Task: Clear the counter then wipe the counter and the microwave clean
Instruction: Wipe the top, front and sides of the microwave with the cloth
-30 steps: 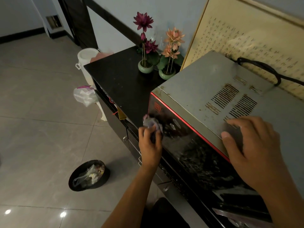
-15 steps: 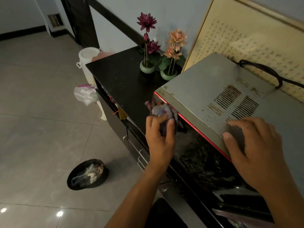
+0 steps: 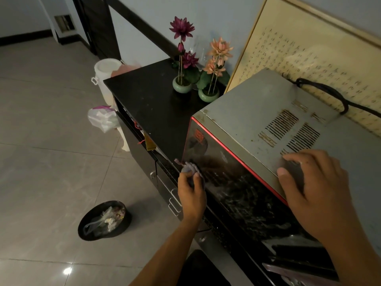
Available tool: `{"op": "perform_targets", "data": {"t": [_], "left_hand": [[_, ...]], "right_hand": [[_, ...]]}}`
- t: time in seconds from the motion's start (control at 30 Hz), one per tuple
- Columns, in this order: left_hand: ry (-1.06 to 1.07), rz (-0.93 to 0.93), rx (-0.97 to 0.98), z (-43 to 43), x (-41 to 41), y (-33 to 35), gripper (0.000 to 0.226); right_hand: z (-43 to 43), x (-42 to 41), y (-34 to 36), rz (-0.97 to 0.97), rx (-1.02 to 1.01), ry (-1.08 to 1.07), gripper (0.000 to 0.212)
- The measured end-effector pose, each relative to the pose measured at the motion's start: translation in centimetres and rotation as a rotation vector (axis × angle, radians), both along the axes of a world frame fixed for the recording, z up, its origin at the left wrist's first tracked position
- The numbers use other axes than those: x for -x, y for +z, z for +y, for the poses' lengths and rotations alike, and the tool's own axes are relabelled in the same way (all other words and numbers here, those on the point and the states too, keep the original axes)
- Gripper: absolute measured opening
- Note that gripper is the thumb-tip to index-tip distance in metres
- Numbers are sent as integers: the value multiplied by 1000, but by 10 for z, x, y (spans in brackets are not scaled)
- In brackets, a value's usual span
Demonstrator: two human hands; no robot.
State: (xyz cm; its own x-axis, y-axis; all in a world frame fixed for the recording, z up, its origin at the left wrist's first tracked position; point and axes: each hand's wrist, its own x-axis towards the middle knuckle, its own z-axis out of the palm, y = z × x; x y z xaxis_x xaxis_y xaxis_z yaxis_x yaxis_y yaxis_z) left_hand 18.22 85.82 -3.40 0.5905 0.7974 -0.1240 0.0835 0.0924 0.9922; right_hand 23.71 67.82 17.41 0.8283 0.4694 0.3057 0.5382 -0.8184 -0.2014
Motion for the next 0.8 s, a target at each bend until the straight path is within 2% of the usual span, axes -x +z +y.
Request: {"op": "perform_targets", "data": {"t": [0.07,0.2,0.3,0.4,0.53,0.6,0.7,0.8], "left_hand": [[15,-106,-92,4,-4,32,2],[-9,-395,-432,0,-9,107,7],[-20,-429,-544,-6,-10,100,15],[-35,-319,-443,-2,-7,47,13],[17,-51,-21,-8,0,-11,6],[35,55,122,-13,3,-28,10],[58,89,202,-22,2,-23,9],[95,-30,136,-23,-3,13,7]], "right_hand": [[1,0,0,-1,0,-2,44],[1,0,-1,-19,2,9,47],[0,0,-1,-30,-1,16,46],[0,0,-2,-26,4,7,43],[1,-1,0,-12,7,5,41],[1,0,0,-11,3,8,42],[1,-1,1,-5,-6,9,44],[1,0,1,-5,-12,12,43]]}}
